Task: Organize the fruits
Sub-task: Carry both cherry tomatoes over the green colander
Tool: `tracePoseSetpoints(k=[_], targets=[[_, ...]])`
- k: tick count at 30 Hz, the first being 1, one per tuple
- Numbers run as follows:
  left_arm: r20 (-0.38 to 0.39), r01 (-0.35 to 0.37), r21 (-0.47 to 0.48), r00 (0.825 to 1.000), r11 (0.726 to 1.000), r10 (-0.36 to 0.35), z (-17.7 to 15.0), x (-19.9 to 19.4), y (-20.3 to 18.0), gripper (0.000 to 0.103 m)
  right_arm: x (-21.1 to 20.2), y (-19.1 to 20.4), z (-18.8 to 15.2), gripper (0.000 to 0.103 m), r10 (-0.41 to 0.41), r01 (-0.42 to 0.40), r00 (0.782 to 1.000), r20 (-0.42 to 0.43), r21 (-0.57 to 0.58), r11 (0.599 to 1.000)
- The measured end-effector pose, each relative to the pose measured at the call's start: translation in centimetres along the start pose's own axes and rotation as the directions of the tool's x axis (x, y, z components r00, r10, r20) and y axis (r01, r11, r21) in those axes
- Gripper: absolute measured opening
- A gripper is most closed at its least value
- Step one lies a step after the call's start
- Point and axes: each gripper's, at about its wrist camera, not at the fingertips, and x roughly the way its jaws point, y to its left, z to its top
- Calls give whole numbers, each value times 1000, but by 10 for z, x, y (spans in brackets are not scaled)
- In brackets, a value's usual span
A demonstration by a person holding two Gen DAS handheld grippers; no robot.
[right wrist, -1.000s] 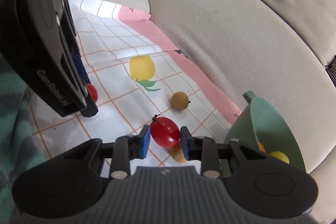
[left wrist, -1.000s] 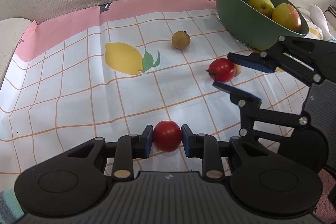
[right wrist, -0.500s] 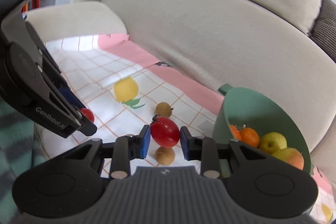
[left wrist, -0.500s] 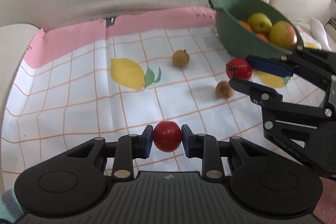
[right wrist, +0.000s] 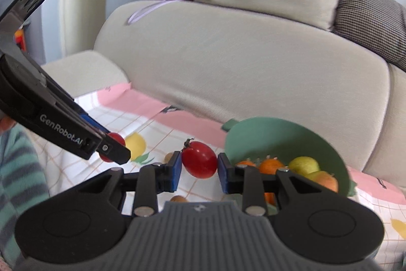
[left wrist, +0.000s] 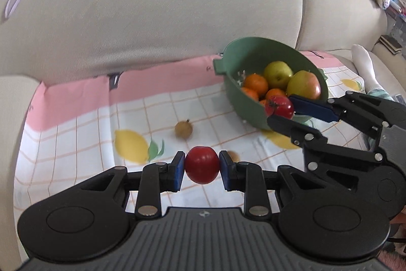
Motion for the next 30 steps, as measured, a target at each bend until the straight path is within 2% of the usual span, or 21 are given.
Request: tracePoseSetpoints(k=[6,10,17,21,23,27,30], targets=[[22,14,71,1000,997,-16,18,2,-28,32,-6,-23,7,27,-67,66,998,12,34,997],[28,24,134,999,991,-28,35,9,-47,32,-5,-36,12,27,-81,81,997,-11,9,997],[24,29,216,999,976,-35,58,30,-70,32,10,-66,16,27,-71,64,992,-105,-73,995],[9,68,235,997,970,-72,68,43,-79,32,21,-87,21,27,-66,49,986,-152,-115,992],[-5,95,240,995,966,-96,72,51,-82,32,26,-94,24,27,-67,40,984,-165,-166,985],[-26,104,268,995,958,-100,77,64,-85,32,38,-100,28,27,-76,20,979,-187,-286,958],[-41,130,285,991,950,-124,80,72,-84,32,47,-105,31,27,-60,-10,976,-210,-315,949]])
